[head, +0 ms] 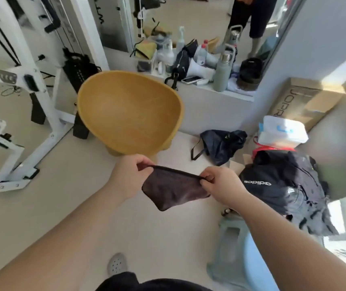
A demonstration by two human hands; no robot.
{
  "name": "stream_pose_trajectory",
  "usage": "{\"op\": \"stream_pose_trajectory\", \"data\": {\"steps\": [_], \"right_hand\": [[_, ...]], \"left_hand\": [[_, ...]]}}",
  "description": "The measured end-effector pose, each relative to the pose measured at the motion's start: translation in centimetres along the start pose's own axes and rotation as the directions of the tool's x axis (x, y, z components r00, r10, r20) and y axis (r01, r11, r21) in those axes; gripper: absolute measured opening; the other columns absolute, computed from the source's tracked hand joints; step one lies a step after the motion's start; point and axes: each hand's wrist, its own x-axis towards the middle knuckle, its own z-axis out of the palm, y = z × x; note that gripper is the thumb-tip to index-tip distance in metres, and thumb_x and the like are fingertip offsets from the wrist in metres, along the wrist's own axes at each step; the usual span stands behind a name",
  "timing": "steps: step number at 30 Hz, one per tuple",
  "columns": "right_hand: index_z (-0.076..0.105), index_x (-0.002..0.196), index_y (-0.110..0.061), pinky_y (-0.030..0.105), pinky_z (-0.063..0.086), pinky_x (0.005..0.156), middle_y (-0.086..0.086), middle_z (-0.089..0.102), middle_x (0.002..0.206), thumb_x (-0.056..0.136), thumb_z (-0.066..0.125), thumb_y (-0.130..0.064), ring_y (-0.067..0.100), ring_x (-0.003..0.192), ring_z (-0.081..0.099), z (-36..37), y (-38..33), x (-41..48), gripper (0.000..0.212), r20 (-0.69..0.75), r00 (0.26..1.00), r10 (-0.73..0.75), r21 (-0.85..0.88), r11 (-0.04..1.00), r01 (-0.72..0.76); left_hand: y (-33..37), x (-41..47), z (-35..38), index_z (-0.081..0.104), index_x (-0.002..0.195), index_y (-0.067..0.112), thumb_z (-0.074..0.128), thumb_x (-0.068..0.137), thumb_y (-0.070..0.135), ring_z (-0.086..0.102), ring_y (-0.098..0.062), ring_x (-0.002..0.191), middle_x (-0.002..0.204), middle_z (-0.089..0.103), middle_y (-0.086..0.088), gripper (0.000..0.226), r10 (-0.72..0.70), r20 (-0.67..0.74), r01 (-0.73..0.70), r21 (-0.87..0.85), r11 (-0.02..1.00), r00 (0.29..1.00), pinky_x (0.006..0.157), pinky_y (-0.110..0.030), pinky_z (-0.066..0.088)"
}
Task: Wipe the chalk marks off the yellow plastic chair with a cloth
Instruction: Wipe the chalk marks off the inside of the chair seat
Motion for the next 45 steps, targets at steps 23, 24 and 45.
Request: {"op": "stream_pose_trajectory", "data": {"steps": [23, 24, 45], "right_hand": [[0.057, 0.078, -0.030, 0.031, 0.043, 0.068, -0.010, 0.062, 0.081, 0.097, 0.068, -0.035, 0.015, 0.080, 0.059, 11.7, -26.5, 41.1, 0.023, 0.290, 0.944, -0.159, 0.152, 0.981, 0.119], [0.057, 0.076, -0.030, 0.028, 0.040, 0.064, -0.011, 0.060, 0.078, 0.098, 0.066, -0.035, 0.011, 0.074, 0.056, 11.4, -27.0, 43.1, 0.025, 0.307, 0.937, -0.165, 0.173, 0.978, 0.116], [0.059, 0.082, -0.030, 0.029, 0.038, 0.048, -0.005, 0.063, 0.069, 0.094, 0.064, -0.052, 0.015, 0.060, 0.057, 22.7, -36.1, 65.2, 0.026, 0.079, 0.854, 0.514, 0.239, 0.822, -0.516]], "left_hand": [[-17.5, 32.3, -28.0, 0.071, 0.085, 0.025, 0.064, 0.090, 0.007, 0.063, -0.013, 0.080, 0.081, 0.068, 0.007, 0.020, -0.296, -0.157, 0.319, 0.145, 0.937, 0.942, 0.070, -0.028, 0.049], [-17.3, 34.0, -28.6, 0.071, 0.085, 0.024, 0.064, 0.090, 0.008, 0.063, -0.014, 0.079, 0.080, 0.068, 0.007, 0.019, -0.310, -0.163, 0.335, 0.160, 0.929, 0.937, 0.069, -0.028, 0.048], [-29.7, 72.7, -33.1, 0.057, 0.082, 0.031, 0.058, 0.095, 0.019, 0.055, -0.016, 0.063, 0.076, 0.059, 0.003, 0.018, -0.221, 0.521, -0.131, 0.556, 0.821, 0.825, 0.050, -0.028, 0.035]]}}
